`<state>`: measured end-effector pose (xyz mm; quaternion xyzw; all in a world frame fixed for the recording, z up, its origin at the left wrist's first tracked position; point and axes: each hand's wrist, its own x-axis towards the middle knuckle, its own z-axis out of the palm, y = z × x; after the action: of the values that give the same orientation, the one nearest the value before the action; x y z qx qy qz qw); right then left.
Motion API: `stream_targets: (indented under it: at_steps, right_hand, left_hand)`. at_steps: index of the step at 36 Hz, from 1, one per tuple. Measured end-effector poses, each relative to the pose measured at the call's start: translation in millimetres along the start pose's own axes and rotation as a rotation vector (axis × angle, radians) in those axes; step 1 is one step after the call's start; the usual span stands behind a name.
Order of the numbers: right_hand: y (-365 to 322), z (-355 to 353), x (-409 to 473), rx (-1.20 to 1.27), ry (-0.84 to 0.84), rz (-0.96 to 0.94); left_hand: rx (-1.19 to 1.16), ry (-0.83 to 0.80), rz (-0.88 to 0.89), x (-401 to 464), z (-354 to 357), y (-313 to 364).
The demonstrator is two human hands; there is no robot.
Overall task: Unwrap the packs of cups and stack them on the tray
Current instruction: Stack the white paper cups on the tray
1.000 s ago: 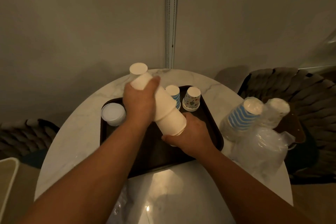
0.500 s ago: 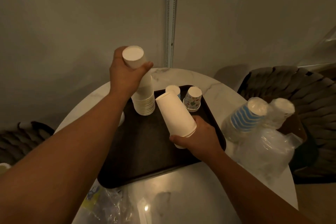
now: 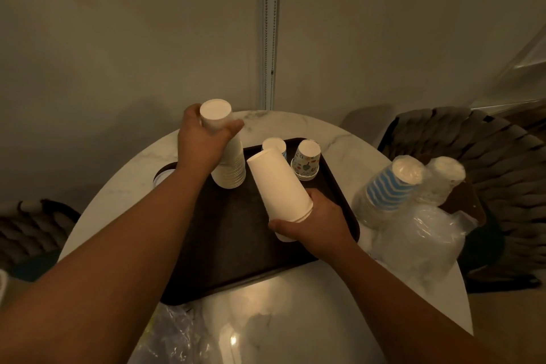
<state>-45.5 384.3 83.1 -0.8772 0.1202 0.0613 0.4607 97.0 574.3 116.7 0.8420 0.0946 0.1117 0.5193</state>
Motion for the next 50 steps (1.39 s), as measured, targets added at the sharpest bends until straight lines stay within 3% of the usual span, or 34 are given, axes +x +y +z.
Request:
stream_targets:
  at_steps: [3, 5, 7, 11, 17, 25, 39, 43, 47, 50]
  right_hand:
    - [-3, -1, -1, 0.071, -0.014, 0.0]
    - [-7, -2, -2, 0.088, -0.032, -0.004]
    - [-12, -2, -2, 0.094, -0.042, -0.02]
    - [-18, -1, -4, 0.083, -0.075, -0.021]
    - [-23, 2, -6, 0.065, -0.169, 0.001]
    - [-33, 2, -9, -0.005, -0.128, -0.031]
    - [-35, 1, -2, -0.164, -0.035, -0.167]
    - [-18, 5, -7, -0.034, -0.012, -0.048]
    - [-11, 8, -6, 0.085, 0.0, -0.018]
    - [-11, 6, -2, 0.13, -0.005, -0.016]
  left_hand:
    - [-0.069, 0.208, 0.101, -26, -12, 8]
    - [-0.139, 0.24, 0.143, -48, -14, 14]
    - [-0.217, 0.108, 0.035, -69, -10, 18]
    - [-0.604, -0.211, -0.351, -88, -1, 17]
    - [-0.655, -0.298, -0.312, -102, 5, 13]
    - [-0.573, -0.057, -0.312, -103, 14, 17]
    - [-0.563, 0.118, -0.368, -74, 3, 35]
    - [-0.61, 0.166, -0.225, -53, -16, 52]
    - [-0.416, 0.215, 0.174, -20, -42, 83]
    - [-0.305, 0.19, 0.271, 8, -46, 86]
